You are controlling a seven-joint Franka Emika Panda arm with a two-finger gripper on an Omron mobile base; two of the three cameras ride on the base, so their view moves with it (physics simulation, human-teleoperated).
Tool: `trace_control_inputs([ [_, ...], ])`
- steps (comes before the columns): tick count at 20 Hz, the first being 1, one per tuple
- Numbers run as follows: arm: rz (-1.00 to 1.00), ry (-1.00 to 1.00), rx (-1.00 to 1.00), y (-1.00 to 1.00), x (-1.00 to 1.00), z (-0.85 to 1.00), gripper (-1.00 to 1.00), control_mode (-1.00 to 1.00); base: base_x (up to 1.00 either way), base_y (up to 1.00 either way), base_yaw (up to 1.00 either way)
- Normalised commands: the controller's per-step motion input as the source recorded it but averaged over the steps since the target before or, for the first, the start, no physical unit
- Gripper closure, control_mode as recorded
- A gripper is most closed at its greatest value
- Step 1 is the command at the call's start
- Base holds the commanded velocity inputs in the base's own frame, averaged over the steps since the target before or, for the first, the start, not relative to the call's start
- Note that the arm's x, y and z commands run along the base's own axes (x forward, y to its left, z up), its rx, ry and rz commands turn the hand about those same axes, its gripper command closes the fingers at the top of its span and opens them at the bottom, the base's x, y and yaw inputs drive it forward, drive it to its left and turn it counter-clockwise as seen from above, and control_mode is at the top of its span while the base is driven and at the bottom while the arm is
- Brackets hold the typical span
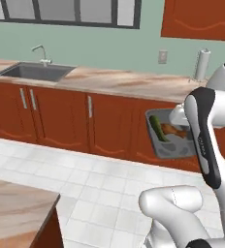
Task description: Place the tupperware on the top shelf of the fridge. Make space for the tupperware among the existing items by rearranging them on the shelves if needed. Close the fridge door when finished.
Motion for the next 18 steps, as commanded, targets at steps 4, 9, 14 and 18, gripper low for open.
trace_control_inputs([
  [4,0.00,0.00,0.00,0.00,0.00,0.00,1.00,1.00,-0.43,0.83,0.83],
  [9,0.00,0.00,0.00,0.00,0.00,0.00,1.00,1.00,-1.00,0.60,0.72],
  [14,0.00,0.00,0.00,0.00,0.00,0.00,1.00,1.00,-1.00,0.91,0.64],
  [18,0.00,0.00,0.00,0.00,0.00,0.00,1.00,1.00,-0.87,1.00,0.59],
])
